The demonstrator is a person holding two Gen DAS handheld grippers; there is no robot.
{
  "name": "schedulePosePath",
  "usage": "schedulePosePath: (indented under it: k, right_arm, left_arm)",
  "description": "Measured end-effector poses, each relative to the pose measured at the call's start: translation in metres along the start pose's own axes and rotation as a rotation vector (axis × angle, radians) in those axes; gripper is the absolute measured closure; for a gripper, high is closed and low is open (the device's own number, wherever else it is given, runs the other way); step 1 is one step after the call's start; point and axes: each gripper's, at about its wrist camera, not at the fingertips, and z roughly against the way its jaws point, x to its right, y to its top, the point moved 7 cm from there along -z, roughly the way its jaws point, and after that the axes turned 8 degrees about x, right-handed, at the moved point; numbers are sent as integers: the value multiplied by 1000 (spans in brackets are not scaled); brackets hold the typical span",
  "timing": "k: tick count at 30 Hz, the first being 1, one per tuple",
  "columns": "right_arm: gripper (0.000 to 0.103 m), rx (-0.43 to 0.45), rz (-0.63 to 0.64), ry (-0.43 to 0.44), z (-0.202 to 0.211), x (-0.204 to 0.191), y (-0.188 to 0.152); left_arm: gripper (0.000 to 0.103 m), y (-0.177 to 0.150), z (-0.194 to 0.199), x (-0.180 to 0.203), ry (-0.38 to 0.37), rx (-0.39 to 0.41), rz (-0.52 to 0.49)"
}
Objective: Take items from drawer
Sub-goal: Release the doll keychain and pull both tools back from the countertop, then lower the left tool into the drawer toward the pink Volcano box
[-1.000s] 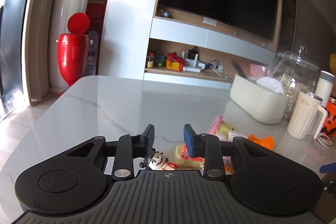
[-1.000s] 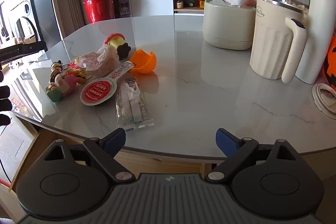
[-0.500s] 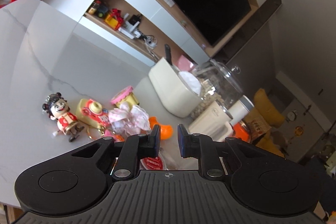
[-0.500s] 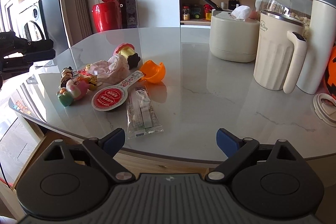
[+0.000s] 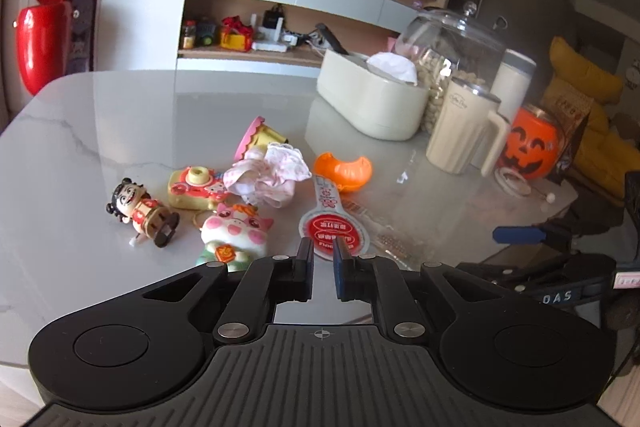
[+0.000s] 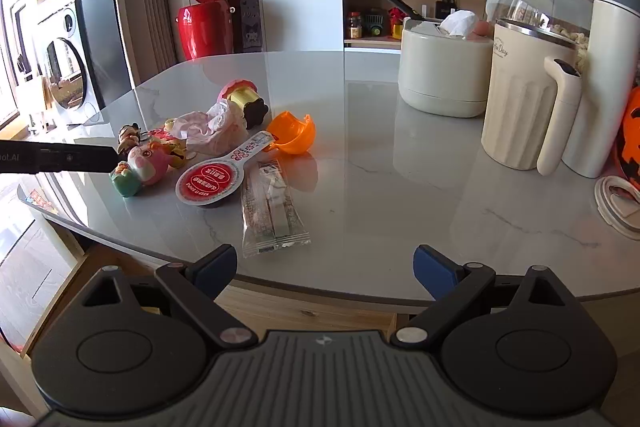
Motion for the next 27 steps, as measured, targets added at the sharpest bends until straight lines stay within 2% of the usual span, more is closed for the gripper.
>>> schedulePosePath:
  k: [3, 4, 8, 15, 21, 23, 25, 27]
  right_arm:
    - [5, 1, 0, -4, 0, 0, -1]
    - [3, 2, 0, -6, 0, 1, -1]
    - [3, 1, -1, -10, 0, 1, -1]
    - [2, -11, 5, -6, -1, 0, -4]
    - [2, -16, 10, -6, 0, 0, -6]
    - [2, -16, 9, -6, 0, 0, -6]
    - [2, -24, 6, -3, -1, 0, -7]
    - [2, -51, -5, 9, -2, 1, -9]
  left_arm:
    - [91, -11, -4, 13, 118, -3, -161]
    - [91, -14, -5, 16, 131, -7, -186]
    - [91, -21, -6, 21, 112, -32, -210]
    - [95, -22, -2, 28, 72, 7, -226]
    - [96, -25, -1, 30, 57, 6, -231]
    - [96, -26, 0, 35, -11, -7, -219]
    - [96, -33, 0, 45, -185, -83, -178]
    - [95, -48, -4, 55, -356, -218, -143]
